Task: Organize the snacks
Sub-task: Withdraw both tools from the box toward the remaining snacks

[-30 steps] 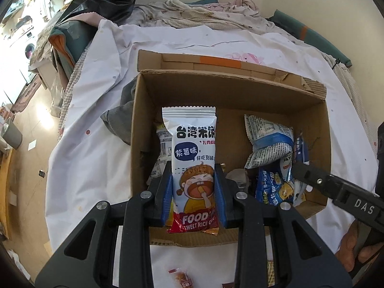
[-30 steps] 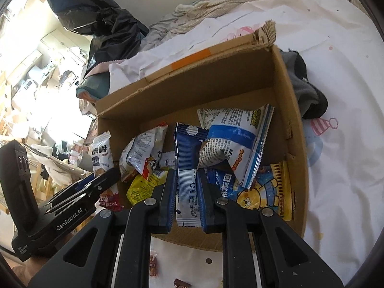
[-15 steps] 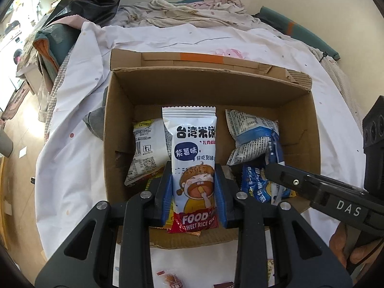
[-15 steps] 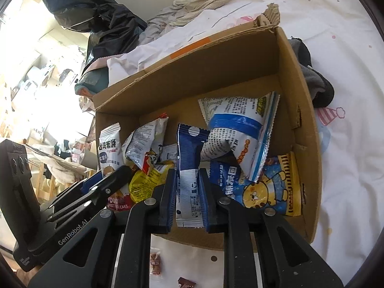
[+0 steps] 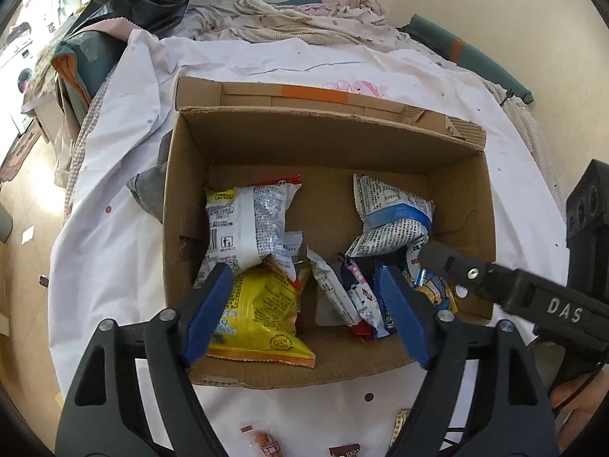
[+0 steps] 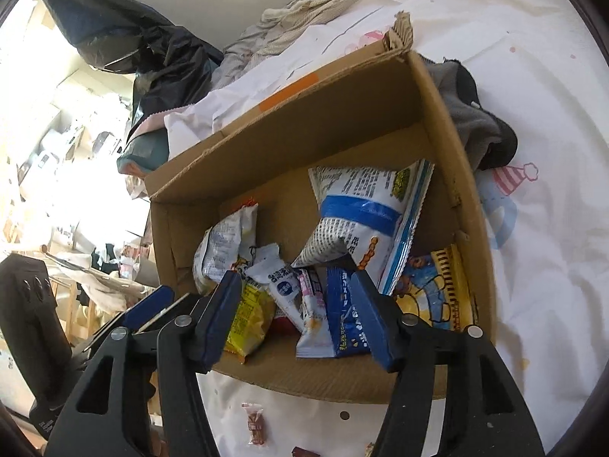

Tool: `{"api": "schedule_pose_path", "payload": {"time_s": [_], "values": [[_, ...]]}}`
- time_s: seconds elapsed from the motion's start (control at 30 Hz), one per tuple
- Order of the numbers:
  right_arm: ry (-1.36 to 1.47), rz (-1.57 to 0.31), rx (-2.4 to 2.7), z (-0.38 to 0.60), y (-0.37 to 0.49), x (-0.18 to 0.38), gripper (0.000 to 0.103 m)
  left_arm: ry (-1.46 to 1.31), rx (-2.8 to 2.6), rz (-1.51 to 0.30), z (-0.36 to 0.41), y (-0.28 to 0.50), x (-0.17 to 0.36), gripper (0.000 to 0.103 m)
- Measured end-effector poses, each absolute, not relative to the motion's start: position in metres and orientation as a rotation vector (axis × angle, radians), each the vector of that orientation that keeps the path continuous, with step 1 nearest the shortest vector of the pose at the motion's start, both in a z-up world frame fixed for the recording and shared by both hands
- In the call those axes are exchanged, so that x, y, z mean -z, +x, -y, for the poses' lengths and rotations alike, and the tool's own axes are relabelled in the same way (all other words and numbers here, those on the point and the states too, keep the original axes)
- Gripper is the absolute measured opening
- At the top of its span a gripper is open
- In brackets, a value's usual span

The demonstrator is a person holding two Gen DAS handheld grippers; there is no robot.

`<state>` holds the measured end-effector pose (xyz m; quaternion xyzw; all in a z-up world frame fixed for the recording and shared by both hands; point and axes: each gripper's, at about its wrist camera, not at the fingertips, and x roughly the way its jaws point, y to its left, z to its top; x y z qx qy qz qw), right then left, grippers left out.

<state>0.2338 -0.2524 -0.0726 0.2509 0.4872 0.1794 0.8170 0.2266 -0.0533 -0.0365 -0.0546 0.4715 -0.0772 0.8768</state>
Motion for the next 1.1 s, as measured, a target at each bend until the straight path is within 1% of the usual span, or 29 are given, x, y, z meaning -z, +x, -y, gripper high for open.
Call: {"api": "schedule_pose_path", "payload": {"time_s": [0.47, 0.5, 0.53, 0.57, 0.6, 0.63, 0.8, 1.1], "values": [[0.56, -1.018, -0.348, 0.265, 0.222, 0.063, 0.064, -0.096, 0.152, -0.968, 0.044, 0.209, 0.027, 0.078], [0.561, -1.018, -0.344, 0.266, 0.219, 0.062, 0.068, -0.094, 0.146, -0.966, 0.042, 0.206, 0.026, 0.078], [0.564, -1.018, -0.344, 0.267, 0.216, 0.061, 0.078, -0.097, 0.142, -0.967, 0.04, 0.204, 0.025, 0.078], [0.556, -1.008, -0.335, 0.267, 0.211, 0.058, 0.086, -0.107, 0.139, -0.971, 0.037, 0.202, 0.025, 0.078], [0.543, -0.988, -0.326, 0.267, 0.207, 0.054, 0.099, -0.12, 0.14, -0.976, 0.035, 0.199, 0.025, 0.078], [0.527, -0.949, -0.326, 0.267, 0.199, 0.047, 0.101, -0.13, 0.141, -0.979, 0.033, 0.195, 0.025, 0.078], [0.44, -0.914, -0.327, 0.262, 0.177, 0.033, 0.101, -0.126, 0.132, -0.986, 0.028, 0.171, 0.025, 0.078], [0.42, -0.92, -0.263, 0.266, 0.138, 0.035, 0.101, -0.157, 0.076, -1.007, 0.007, 0.137, 0.027, 0.078]]}}
